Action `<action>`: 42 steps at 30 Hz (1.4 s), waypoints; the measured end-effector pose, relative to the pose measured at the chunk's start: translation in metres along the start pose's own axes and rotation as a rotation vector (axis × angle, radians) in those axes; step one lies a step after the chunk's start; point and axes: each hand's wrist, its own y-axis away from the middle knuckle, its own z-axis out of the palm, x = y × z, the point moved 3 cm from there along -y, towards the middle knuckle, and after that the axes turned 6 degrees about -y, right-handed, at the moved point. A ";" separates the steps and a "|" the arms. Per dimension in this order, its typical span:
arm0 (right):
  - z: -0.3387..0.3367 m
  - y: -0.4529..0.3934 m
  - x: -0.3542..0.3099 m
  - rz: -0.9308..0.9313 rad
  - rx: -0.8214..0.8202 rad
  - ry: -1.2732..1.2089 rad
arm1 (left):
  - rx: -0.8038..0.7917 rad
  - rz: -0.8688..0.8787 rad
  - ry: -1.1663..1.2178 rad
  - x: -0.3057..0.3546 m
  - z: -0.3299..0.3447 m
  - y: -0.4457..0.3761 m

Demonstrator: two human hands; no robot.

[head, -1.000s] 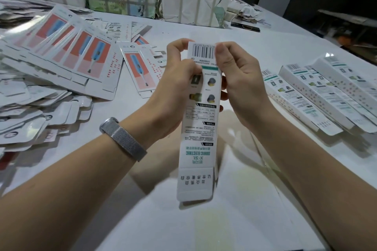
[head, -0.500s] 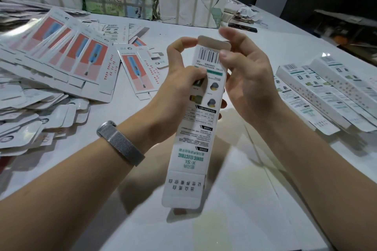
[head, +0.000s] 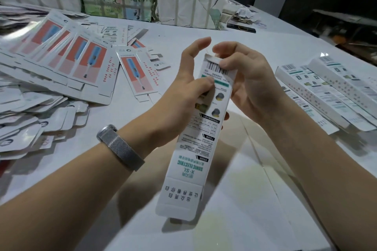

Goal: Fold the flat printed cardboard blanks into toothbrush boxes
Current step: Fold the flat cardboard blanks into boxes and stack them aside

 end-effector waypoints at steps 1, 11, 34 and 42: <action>0.000 0.000 0.000 -0.003 0.002 0.009 | -0.006 0.002 -0.003 0.000 0.000 0.000; -0.004 -0.001 -0.003 -0.093 0.099 0.016 | -0.022 0.040 0.041 -0.001 0.003 -0.001; -0.010 0.000 -0.011 -0.104 -0.043 0.113 | 0.019 -0.008 0.019 0.006 0.002 0.006; -0.011 -0.001 -0.009 -0.091 -0.136 0.101 | 0.004 -0.066 0.146 0.008 0.000 0.007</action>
